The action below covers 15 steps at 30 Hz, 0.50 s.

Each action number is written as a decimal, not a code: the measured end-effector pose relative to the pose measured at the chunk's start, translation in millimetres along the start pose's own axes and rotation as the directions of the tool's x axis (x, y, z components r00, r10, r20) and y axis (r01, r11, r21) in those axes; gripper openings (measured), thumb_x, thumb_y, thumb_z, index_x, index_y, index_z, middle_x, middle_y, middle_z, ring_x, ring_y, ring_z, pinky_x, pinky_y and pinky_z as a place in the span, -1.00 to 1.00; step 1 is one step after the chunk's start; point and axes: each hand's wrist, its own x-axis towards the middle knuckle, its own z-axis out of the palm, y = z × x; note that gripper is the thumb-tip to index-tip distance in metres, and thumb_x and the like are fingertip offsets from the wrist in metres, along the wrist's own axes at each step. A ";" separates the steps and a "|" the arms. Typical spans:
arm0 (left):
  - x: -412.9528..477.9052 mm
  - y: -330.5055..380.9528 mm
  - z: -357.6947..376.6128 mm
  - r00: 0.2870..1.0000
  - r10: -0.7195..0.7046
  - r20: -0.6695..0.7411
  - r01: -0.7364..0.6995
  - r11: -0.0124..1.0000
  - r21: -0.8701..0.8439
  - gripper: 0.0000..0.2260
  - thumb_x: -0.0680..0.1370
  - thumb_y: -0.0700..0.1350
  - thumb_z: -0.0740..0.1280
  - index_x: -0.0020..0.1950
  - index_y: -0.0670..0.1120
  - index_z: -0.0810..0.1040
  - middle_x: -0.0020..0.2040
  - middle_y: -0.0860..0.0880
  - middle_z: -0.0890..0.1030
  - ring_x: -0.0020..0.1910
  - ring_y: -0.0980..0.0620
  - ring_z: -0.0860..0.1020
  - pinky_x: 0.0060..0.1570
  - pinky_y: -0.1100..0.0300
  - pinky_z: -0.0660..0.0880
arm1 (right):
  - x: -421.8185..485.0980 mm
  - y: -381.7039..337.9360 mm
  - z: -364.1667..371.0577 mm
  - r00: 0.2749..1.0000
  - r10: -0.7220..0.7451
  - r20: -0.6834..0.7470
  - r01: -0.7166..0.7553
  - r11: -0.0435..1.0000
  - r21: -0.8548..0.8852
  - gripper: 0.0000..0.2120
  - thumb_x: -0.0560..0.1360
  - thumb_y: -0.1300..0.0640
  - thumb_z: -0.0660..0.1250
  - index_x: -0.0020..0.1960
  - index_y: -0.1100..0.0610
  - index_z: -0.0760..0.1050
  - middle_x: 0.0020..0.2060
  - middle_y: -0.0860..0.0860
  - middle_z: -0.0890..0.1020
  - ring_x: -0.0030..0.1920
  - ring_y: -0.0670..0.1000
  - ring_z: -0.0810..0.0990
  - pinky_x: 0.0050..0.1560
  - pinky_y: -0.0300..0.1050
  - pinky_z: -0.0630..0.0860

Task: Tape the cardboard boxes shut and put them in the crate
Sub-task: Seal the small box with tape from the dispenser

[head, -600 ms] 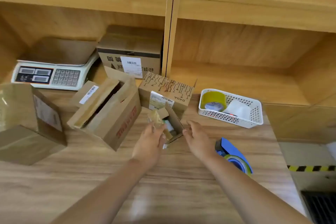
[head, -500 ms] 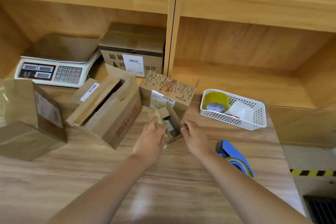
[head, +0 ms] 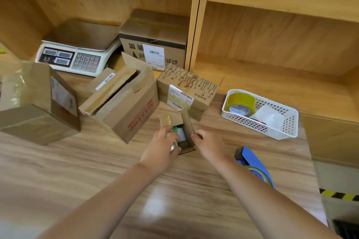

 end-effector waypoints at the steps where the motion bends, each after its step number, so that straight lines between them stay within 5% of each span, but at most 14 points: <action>1: -6.1 -1.2 1.4 1.000 0.006 -0.006 -0.006 1.000 0.001 -0.76 0.54 -0.10 0.33 0.19 -0.08 0.51 0.42 -0.07 0.25 0.40 -0.05 0.22 0.26 0.30 0.16 | -5.1 1.2 0.6 1.000 0.005 0.011 -0.005 1.000 -0.008 -0.74 0.56 0.05 0.25 0.03 0.23 0.59 -0.10 0.12 0.65 -0.06 0.12 0.58 -0.07 -0.03 0.45; 10: -56.3 -17.5 2.9 0.999 0.035 0.015 -0.035 0.999 -0.017 -0.82 0.51 -0.14 0.36 0.11 -0.07 0.54 0.37 0.01 0.30 0.35 0.03 0.30 0.13 0.40 0.16 | -54.3 14.3 17.7 0.995 0.023 0.102 -0.025 1.000 0.018 -0.57 0.53 0.02 0.30 0.38 0.01 0.40 0.02 -0.07 0.59 0.03 -0.03 0.57 -0.03 -0.15 0.45; 15: -77.6 -23.5 -1.0 0.999 0.027 0.024 -0.026 0.999 -0.039 -0.85 0.53 -0.17 0.32 0.08 -0.05 0.57 0.36 0.01 0.32 0.33 0.05 0.31 0.11 0.37 0.18 | -77.2 5.5 24.3 0.989 -0.068 0.130 0.075 0.996 -0.049 -0.52 0.55 0.01 0.28 0.44 0.01 0.32 0.20 -0.02 0.57 0.15 -0.01 0.54 -0.02 -0.22 0.37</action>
